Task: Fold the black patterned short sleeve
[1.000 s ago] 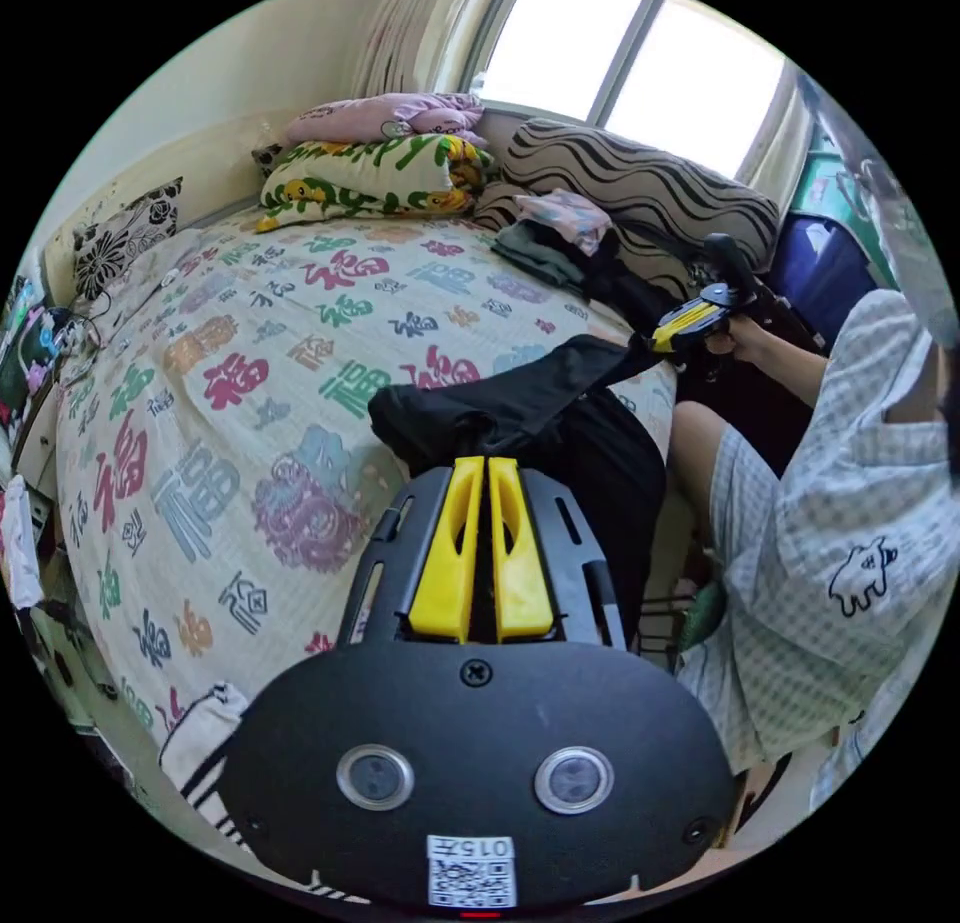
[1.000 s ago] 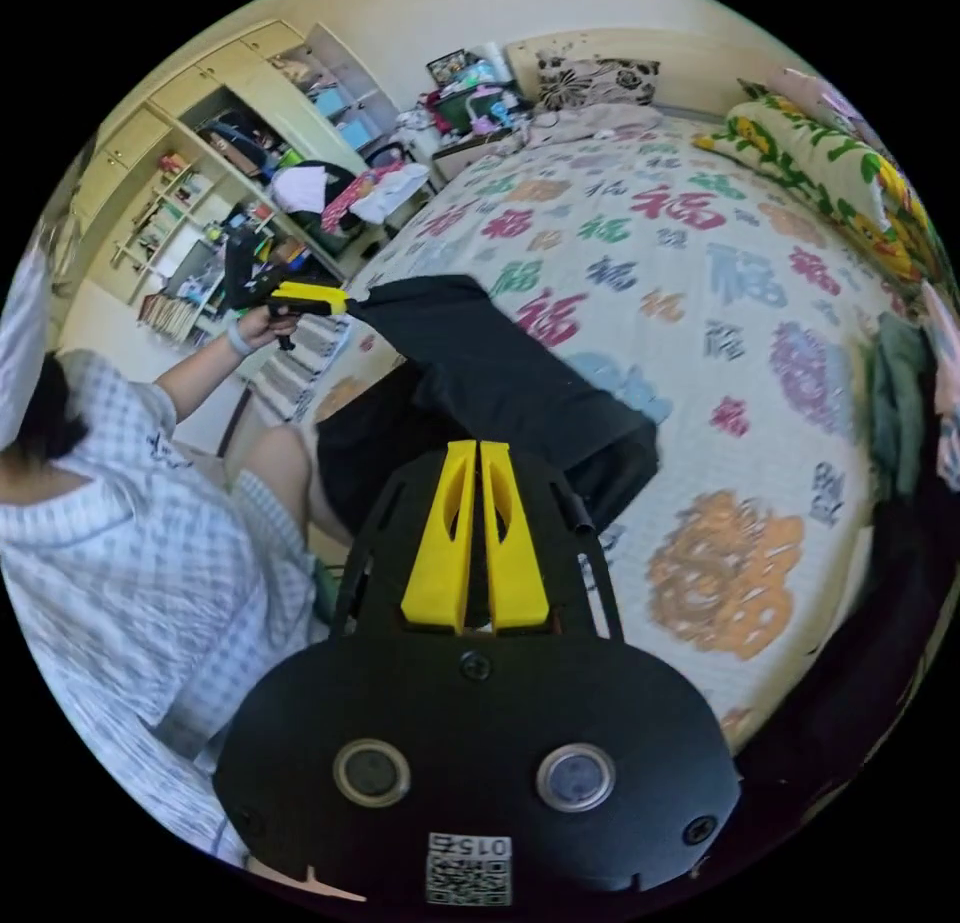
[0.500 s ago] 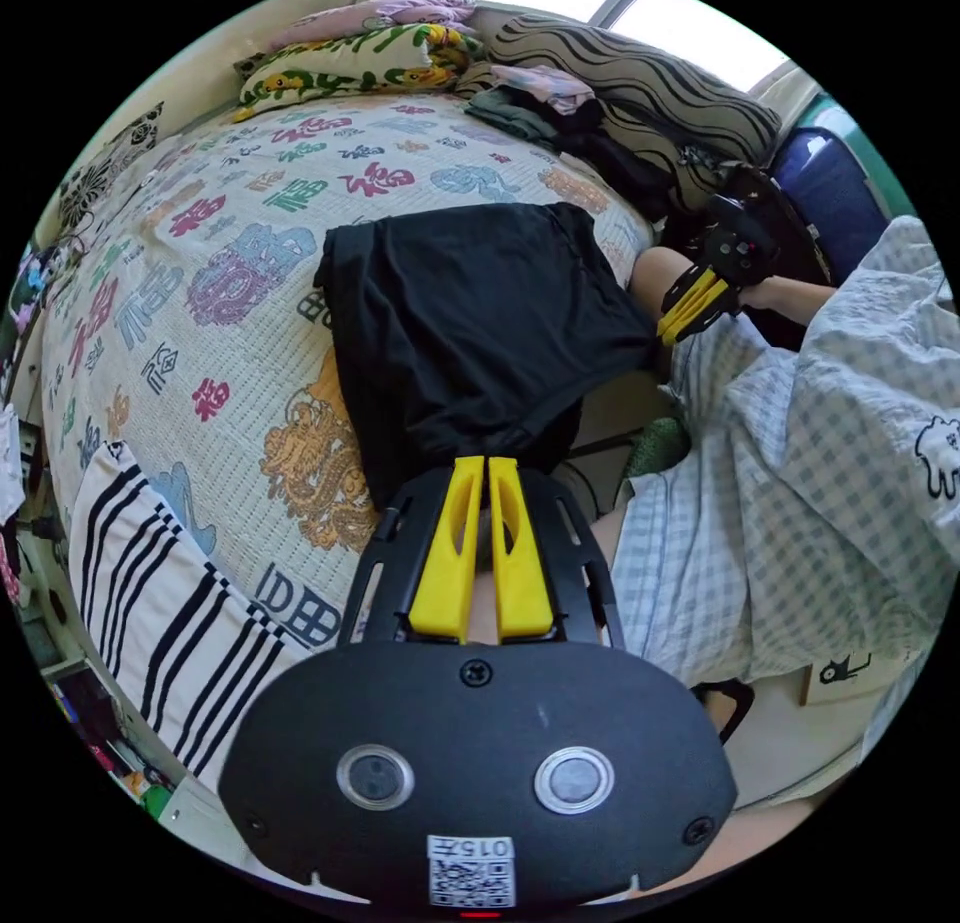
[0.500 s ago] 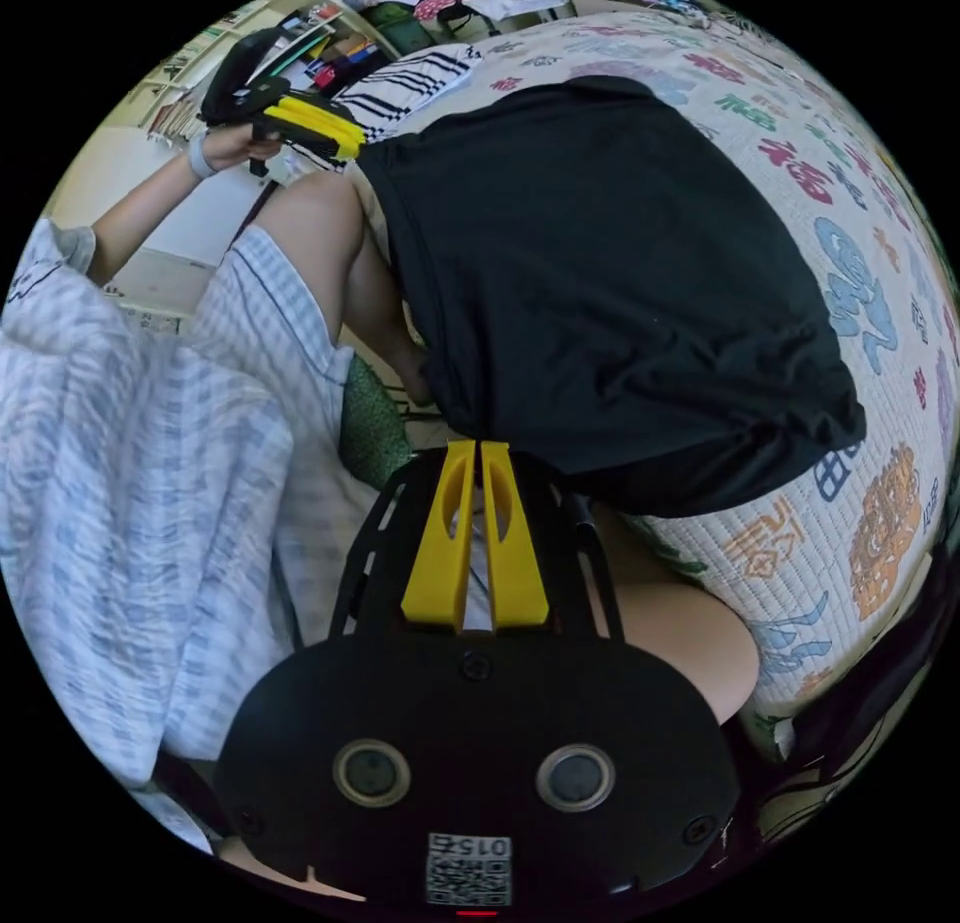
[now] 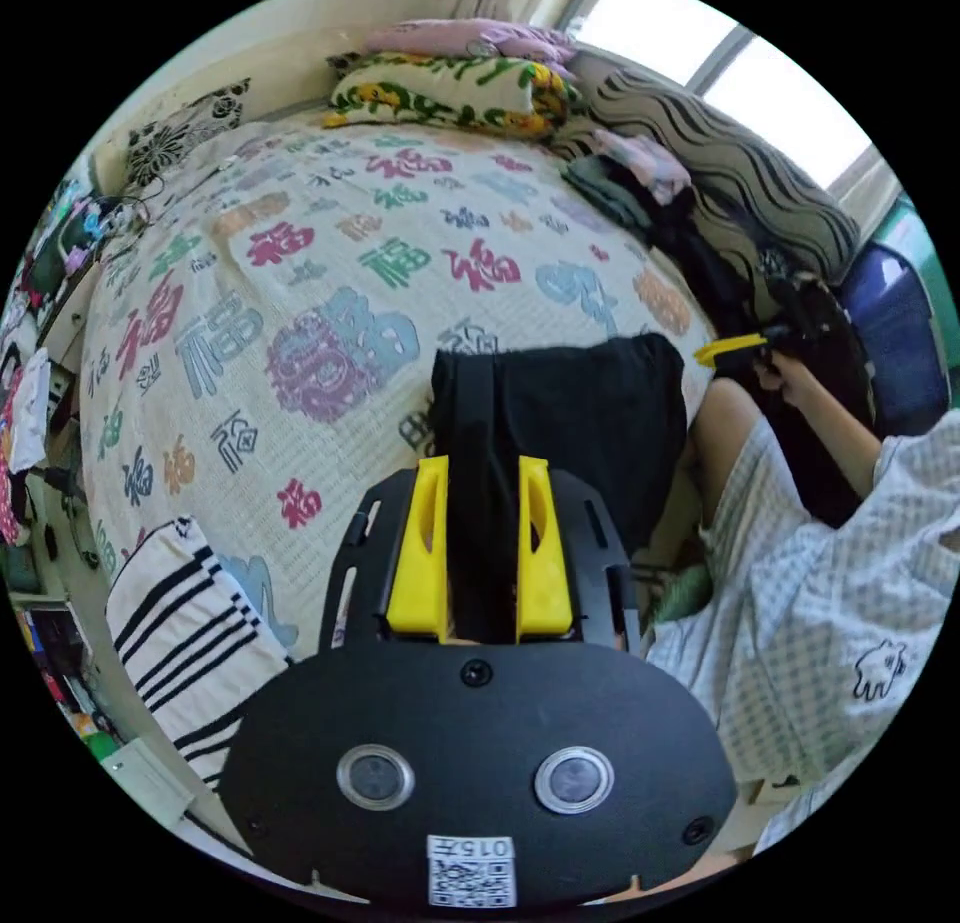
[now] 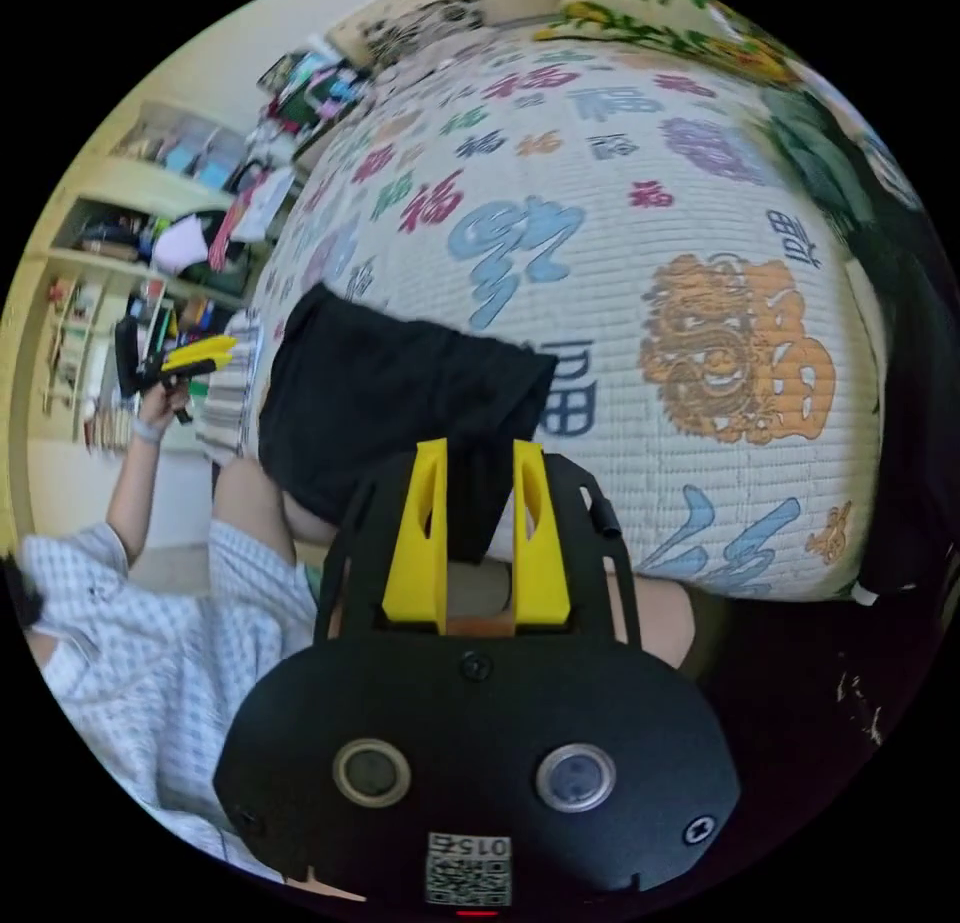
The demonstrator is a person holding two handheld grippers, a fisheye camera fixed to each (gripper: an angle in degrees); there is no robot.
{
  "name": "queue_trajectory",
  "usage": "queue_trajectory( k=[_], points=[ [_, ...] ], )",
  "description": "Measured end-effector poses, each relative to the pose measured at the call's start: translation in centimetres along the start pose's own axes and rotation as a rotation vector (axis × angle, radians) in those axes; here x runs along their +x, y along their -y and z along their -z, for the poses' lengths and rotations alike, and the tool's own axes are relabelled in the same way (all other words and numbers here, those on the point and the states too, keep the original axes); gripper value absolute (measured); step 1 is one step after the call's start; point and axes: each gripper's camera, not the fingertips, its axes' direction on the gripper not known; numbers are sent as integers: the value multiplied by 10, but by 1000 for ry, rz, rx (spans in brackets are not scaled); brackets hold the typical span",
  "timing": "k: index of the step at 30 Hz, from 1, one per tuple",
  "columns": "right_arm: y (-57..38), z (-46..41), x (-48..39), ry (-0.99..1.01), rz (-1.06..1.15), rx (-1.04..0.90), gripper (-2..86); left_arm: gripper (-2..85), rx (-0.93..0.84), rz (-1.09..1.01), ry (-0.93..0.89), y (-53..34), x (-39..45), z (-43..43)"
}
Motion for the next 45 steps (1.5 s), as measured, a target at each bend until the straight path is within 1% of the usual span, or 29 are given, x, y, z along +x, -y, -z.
queue_trajectory(
  k=[1, 3, 6, 7, 8, 10, 12, 16, 19, 21, 22, 25, 27, 28, 29, 31, 33, 35, 36, 38, 41, 44, 45],
  points=[
    [10, -2, 12, 16, -42, 18, 119, 114, 46, 35, -5, 21, -11, -4],
    [23, -10, 25, 32, -92, 18, 128, 121, 41, 96, -34, 51, -31, -24],
    [37, -29, 42, 119, -155, -21, 123, 119, -122, 133, -72, 84, -54, -75],
    [39, -36, 44, 150, -164, -33, 101, 112, -167, 140, -61, 88, -60, -89],
    [40, -40, 45, 167, -162, -34, 71, 101, -193, 150, -88, 89, -67, -100],
    [39, -44, 44, 168, -140, -42, 26, 71, -199, 165, -162, 87, -77, -105],
    [38, -41, 46, 156, -131, -35, 9, 46, -188, 183, -203, 84, -88, -98],
    [37, -9, 61, 187, -148, 44, -5, 23, -65, 226, -280, 74, -114, -58],
    [48, 5, 62, 169, -114, 30, -7, 18, 32, 231, -345, 80, -126, -29],
    [59, 14, 61, 160, -99, 43, -7, 17, 54, 212, -340, 91, -129, -17],
    [68, 22, 62, 156, -102, 79, -6, 18, 82, 216, -331, 98, -134, -9],
    [100, 44, 67, 178, -97, 149, -3, 23, 189, 278, -397, 119, -159, 10],
    [127, 43, 73, 197, -98, 119, 3, 29, 189, 310, -401, 135, -173, 8],
    [144, 36, 76, 167, -108, 77, 8, 36, 146, 341, -370, 143, -182, -2],
    [154, 27, 79, 54, -141, 41, 12, 40, 105, 384, -315, 145, -189, -12],
    [159, 18, 82, -116, -196, -20, 16, 46, 82, 411, -220, 138, -194, -15],
    [147, 20, 73, -138, -134, 7, 26, 53, 121, 415, -151, 121, -198, -3],
    [112, 20, 40, -27, 110, 14, 41, 69, 142, 339, -114, 87, -188, 22],
    [101, 17, 29, 2, 181, -1, 46, 72, 135, 318, -121, 77, -182, 27],
    [55, -2, -17, 49, 398, -54, 62, 81, 66, 234, -267, 32, -154, 32],
    [15, -39, -63, -7, 578, -127, 75, 85, 20, 291, -299, -24, -121, 27],
    [4, -76, -82, -129, 638, -185, 82, 89, 39, 398, -288, -59, -105, 17],
    [4, -81, -83, -136, 641, -199, 82, 89, 44, 417, -295, -63, -104, 14]
  ],
)
